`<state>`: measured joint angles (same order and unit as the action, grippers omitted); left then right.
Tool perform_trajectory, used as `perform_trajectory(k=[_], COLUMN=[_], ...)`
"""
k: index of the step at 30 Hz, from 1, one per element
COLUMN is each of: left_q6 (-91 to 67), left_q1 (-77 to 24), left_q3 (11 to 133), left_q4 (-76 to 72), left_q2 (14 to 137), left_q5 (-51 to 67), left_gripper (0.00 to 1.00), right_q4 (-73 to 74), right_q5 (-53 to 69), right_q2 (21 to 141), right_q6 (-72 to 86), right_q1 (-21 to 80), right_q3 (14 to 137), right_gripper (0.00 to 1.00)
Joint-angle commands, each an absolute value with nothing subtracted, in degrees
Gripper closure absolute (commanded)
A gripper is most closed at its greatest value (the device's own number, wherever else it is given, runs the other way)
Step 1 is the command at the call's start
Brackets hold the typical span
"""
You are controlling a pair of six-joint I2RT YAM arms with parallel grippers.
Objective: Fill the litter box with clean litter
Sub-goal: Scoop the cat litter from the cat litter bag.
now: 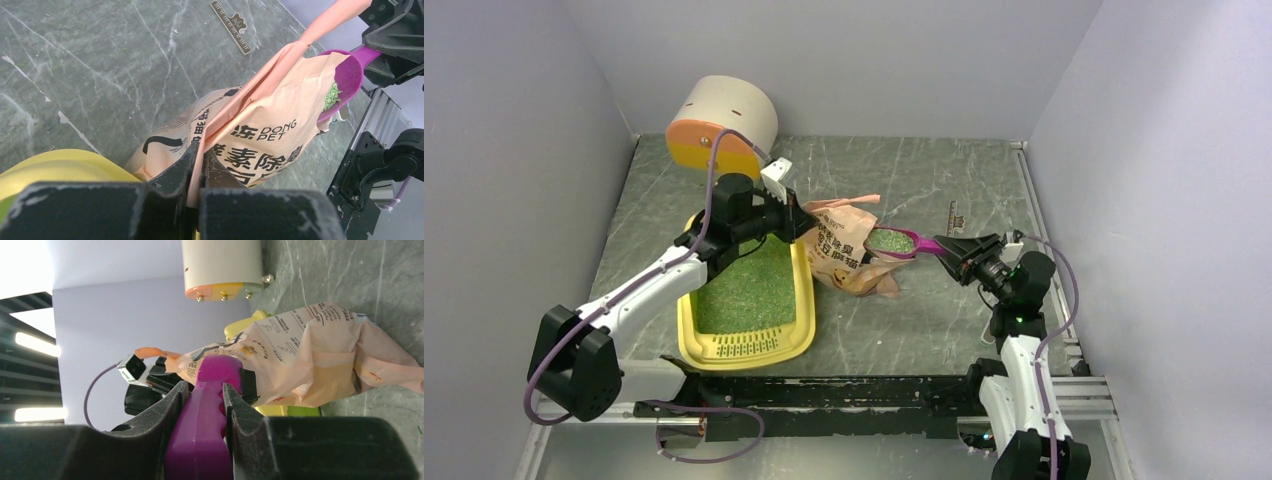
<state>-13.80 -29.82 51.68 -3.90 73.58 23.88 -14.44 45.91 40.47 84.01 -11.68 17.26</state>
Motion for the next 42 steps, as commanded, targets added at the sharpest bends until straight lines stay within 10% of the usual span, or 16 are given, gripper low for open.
perform_trajectory(k=[1,42], left_q6=[-14.95,-21.75], left_q1=[-28.84,-26.02], left_q3=[49.69,49.82], left_q4=[-7.23,-8.29], left_q2=[71.83,73.56], left_q5=[21.48,20.63], left_gripper=[0.95,0.95], right_q4=[-19.06,-18.53], right_q5=[46.67,50.31], right_q2=[39.63,37.35], right_q6=[86.57,88.04], right_q1=[-12.82,-13.63], right_q3=[17.10,19.12], right_gripper=[1.00,1.00])
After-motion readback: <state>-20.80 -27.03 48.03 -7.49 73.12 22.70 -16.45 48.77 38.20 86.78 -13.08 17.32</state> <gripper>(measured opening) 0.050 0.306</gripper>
